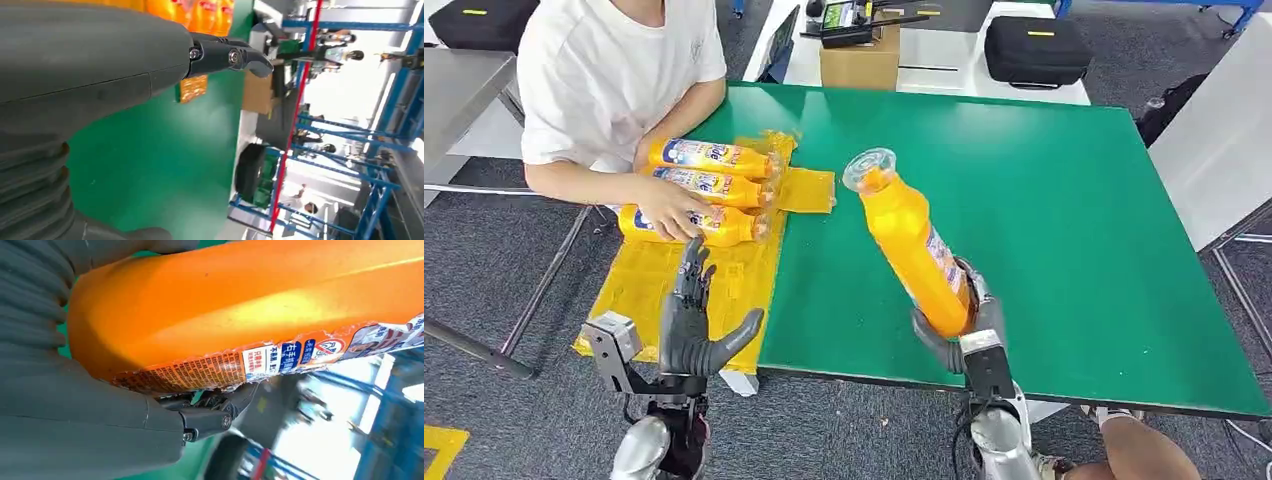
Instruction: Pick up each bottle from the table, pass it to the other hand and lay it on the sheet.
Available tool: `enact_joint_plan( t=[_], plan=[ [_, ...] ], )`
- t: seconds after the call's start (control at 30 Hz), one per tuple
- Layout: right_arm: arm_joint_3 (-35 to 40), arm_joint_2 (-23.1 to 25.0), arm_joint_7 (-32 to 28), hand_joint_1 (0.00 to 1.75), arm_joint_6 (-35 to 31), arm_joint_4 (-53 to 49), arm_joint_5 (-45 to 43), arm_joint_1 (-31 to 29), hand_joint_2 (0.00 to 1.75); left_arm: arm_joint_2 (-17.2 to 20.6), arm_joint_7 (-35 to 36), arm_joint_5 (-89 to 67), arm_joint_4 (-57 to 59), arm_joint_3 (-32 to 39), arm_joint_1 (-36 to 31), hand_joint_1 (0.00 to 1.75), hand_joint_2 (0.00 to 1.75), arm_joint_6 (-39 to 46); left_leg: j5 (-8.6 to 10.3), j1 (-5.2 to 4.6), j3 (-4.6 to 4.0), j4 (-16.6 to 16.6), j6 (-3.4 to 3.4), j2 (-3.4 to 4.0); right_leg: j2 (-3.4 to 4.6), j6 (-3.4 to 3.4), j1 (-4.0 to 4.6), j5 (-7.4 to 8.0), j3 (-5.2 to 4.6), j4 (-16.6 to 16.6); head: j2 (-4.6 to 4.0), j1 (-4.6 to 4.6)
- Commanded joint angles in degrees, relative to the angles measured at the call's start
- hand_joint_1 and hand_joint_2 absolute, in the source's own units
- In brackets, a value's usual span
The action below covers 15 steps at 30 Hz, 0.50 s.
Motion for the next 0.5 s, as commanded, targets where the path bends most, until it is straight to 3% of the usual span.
enact_joint_plan(
  t=[0.03,0.13,0.27,0.33,0.43,0.5],
  plan=[
    [4.77,-1.51,-2.55,1.75,11.38,-12.11,-6.48,2.42,1.75,5.48,-3.73,-5.57,3.75,-11.86,0.9,0.0,1.75,-10.24,-0.13,0.02,0.24,0.0,-0.09,-0.02,-0.1,-0.14,0.04,-0.16,0.24,0.03,-0.02,0.0],
    [11.03,-2.0,-2.84,1.75,14.75,-2.36,0.19,-0.09,1.75,5.62,-6.33,-3.82,2.39,-11.95,-0.05,0.0,1.75,-16.39,-0.11,0.05,0.33,-0.09,-0.09,0.05,-0.03,-0.13,0.07,-0.1,0.33,-0.08,-0.02,0.0],
    [16.8,-2.76,-4.94,1.75,12.03,5.67,7.22,-3.0,1.75,4.53,-5.38,-0.78,2.26,-11.82,-2.32,0.0,1.75,-22.53,-0.11,0.08,0.43,-0.14,-0.11,0.3,0.18,-0.16,0.1,-0.01,0.35,-0.13,0.0,-0.02],
    [18.15,-2.72,-5.51,1.75,12.03,6.7,8.16,-3.57,1.75,4.07,-4.79,0.04,2.98,-12.34,-3.33,0.0,1.75,-23.51,-0.1,0.13,0.45,-0.13,-0.12,0.19,0.04,-0.17,0.15,-0.04,0.41,-0.14,0.0,0.0],
    [26.66,-4.92,-5.72,1.75,8.73,1.59,5.4,-4.82,1.75,3.34,-4.81,1.17,4.48,-13.86,-5.71,0.0,1.75,-24.54,-0.03,0.12,0.14,-0.02,-0.06,0.08,0.02,-0.08,0.1,0.0,0.13,-0.02,0.0,0.0],
    [26.94,-4.54,-5.72,1.75,8.36,2.07,5.49,-4.93,1.75,3.16,-4.72,1.26,4.69,-14.0,-6.01,0.0,1.75,-24.52,-0.01,0.08,0.11,-0.03,-0.04,0.1,0.04,-0.06,0.06,0.0,0.09,-0.01,0.0,0.0]
  ],
)
